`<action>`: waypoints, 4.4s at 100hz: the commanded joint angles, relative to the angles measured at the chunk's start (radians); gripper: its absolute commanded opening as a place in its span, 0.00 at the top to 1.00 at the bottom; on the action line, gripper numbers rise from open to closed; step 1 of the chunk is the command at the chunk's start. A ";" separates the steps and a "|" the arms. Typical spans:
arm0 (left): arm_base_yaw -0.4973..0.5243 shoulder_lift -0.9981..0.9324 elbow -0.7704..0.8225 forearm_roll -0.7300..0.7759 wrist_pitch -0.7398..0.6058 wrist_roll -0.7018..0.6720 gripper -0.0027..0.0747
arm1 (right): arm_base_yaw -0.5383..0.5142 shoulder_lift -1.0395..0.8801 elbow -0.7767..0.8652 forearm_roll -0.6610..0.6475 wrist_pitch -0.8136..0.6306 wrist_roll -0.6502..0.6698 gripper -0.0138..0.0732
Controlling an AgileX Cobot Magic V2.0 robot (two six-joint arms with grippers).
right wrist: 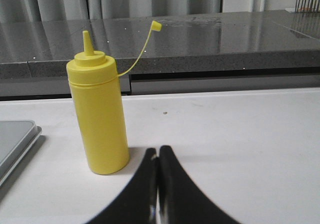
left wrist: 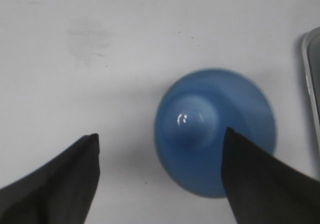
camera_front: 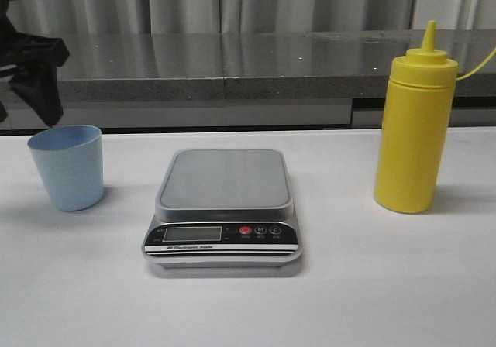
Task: Pour seasoning into cup on scale with both arms
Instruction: 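Lower the left gripper over the light blue cup and grasp its rim, then lift the cup with the left gripper and lower it onto the scale, then open the left gripper and raise it away from the cup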
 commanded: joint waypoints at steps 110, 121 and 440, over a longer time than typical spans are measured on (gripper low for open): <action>-0.017 0.146 -0.272 -0.014 0.118 0.002 0.99 | 0.003 -0.020 -0.019 -0.009 -0.083 -0.006 0.92; -0.053 0.146 -0.373 -0.014 0.180 0.005 0.99 | 0.003 -0.020 -0.019 -0.009 -0.083 -0.006 0.92; -0.182 -0.675 0.354 -0.053 -0.263 0.043 0.99 | 0.003 -0.020 -0.021 0.001 -0.106 -0.002 0.92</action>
